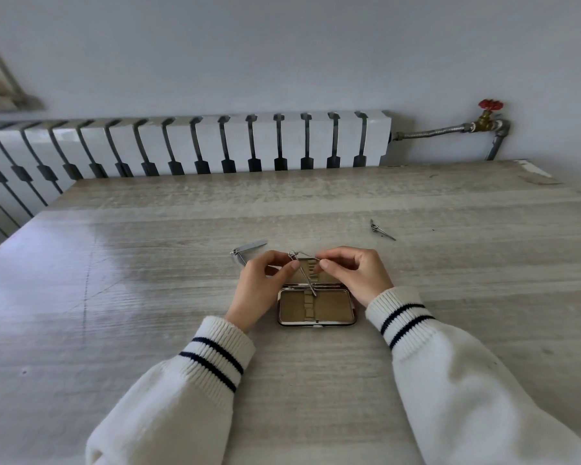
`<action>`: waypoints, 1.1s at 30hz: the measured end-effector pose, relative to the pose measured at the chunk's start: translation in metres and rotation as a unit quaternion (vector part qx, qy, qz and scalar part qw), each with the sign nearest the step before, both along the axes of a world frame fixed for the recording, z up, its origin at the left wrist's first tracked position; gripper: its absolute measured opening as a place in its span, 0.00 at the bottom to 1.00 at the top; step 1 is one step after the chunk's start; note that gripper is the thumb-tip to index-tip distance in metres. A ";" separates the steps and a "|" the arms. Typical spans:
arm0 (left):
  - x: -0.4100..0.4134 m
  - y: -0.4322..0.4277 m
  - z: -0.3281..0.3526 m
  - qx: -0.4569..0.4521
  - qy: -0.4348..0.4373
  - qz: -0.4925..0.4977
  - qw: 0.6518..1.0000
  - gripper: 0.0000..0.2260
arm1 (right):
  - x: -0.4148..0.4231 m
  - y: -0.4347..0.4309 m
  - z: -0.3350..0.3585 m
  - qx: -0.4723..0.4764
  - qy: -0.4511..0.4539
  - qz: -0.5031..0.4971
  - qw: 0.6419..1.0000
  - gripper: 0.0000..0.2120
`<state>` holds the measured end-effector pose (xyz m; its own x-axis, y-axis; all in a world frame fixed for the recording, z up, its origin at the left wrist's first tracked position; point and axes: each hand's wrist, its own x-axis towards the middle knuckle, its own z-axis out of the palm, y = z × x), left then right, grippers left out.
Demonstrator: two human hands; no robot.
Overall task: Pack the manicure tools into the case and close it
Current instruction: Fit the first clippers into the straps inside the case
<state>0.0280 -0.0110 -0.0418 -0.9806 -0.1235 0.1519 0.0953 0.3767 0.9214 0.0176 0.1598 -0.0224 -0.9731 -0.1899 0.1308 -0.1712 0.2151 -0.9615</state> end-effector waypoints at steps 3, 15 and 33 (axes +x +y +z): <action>-0.001 0.000 -0.001 0.012 -0.003 -0.006 1.000 0.02 | 0.001 -0.002 -0.001 0.042 0.003 0.004 0.999 0.04; -0.002 0.000 -0.001 0.003 0.001 -0.014 1.000 0.01 | 0.000 -0.007 -0.006 0.141 0.010 0.041 0.989 0.06; 0.003 -0.006 0.002 -0.029 0.007 -0.023 0.999 0.08 | 0.001 -0.004 -0.001 0.094 -0.024 0.008 0.995 0.07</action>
<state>0.0308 -0.0167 -0.0399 -0.9830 -0.0681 0.1706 0.1261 0.4249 0.8964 0.0190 0.1555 -0.0229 -0.9740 -0.2221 0.0442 -0.1303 0.3903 -0.9114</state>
